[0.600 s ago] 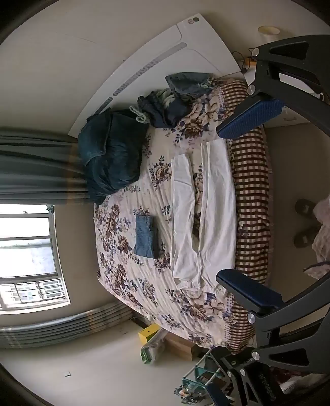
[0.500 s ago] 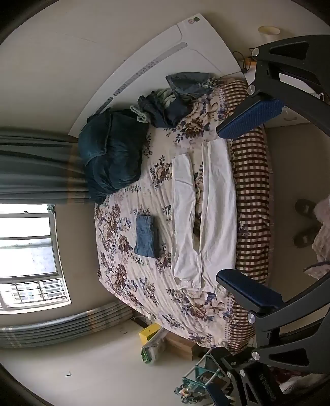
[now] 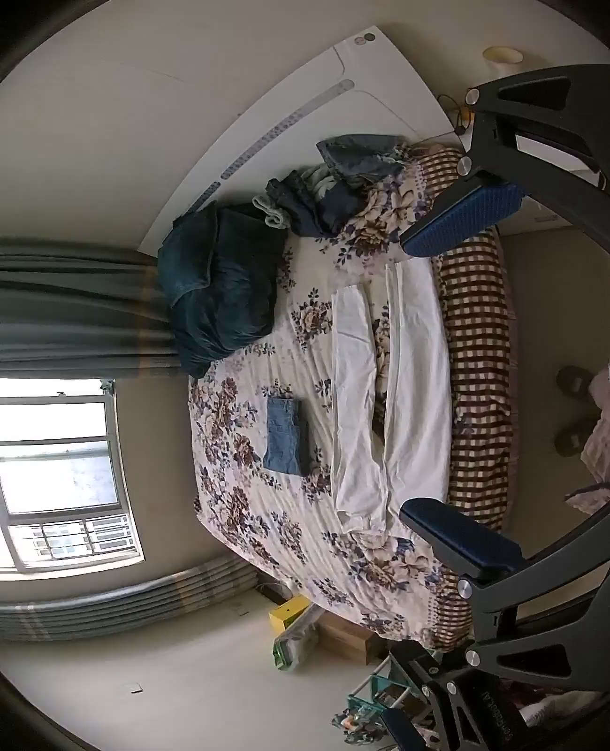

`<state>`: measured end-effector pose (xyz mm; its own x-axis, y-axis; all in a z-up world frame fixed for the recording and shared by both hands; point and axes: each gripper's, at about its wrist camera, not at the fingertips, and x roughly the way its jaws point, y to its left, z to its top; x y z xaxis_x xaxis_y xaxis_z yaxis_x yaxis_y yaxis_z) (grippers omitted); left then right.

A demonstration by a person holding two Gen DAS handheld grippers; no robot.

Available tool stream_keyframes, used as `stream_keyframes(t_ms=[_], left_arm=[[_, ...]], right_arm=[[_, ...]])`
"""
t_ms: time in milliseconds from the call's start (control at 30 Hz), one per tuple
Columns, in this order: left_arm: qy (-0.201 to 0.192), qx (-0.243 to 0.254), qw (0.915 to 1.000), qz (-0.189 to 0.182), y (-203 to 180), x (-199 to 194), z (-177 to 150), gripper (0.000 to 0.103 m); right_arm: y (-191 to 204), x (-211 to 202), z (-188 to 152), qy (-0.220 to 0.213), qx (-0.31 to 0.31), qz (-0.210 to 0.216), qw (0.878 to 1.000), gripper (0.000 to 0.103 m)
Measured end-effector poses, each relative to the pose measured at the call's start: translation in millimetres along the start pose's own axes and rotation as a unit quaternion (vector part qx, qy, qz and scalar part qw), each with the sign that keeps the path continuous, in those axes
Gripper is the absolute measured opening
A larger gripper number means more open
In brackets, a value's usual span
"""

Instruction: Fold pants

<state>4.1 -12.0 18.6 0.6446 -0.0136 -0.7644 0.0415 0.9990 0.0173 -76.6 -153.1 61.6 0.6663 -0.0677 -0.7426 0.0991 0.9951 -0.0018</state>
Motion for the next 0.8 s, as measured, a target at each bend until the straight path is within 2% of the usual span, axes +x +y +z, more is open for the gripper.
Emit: stream_keyframes(t_ms=[800], left_arm=[[-0.005, 0.003, 1.0, -0.001, -6.4, 3.6, 5.1, 0.103]], right_arm=[[3.7, 7.0, 0.2, 0.004, 0.001, 0.001, 1.0, 0.103]])
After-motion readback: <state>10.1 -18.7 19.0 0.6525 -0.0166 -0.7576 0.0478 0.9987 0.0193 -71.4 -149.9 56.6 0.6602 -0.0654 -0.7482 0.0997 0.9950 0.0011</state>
